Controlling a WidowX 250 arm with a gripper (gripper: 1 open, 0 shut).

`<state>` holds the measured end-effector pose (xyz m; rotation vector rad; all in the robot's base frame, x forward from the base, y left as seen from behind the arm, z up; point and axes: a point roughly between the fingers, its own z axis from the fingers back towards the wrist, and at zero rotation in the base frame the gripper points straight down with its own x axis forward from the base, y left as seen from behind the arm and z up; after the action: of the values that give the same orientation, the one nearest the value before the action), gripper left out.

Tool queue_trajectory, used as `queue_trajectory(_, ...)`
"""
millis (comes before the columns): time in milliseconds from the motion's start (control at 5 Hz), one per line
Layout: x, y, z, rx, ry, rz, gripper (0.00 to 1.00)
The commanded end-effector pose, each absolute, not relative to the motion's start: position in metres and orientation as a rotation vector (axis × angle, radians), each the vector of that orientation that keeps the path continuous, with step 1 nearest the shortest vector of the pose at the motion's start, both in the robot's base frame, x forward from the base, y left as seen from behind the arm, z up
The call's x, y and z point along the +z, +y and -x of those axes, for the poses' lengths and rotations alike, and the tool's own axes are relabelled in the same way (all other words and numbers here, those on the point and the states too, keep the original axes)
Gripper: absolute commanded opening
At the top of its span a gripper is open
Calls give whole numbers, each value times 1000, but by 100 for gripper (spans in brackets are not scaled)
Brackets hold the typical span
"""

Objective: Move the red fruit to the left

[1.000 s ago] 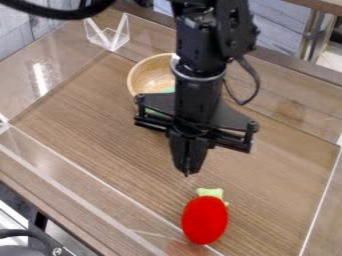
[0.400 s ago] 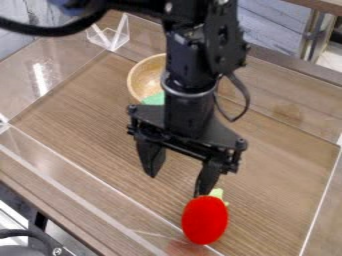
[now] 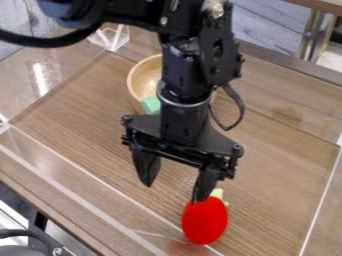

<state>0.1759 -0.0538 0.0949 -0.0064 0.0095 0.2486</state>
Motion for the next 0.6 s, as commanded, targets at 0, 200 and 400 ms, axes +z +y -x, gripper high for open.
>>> queue_trajectory(0, 104, -58, -188, 276, -19, 20, 100)
queue_trajectory(200, 106, -60, -196, 307, -14, 21, 100)
queue_trajectory(400, 109, -70, -198, 288, -9, 22, 100)
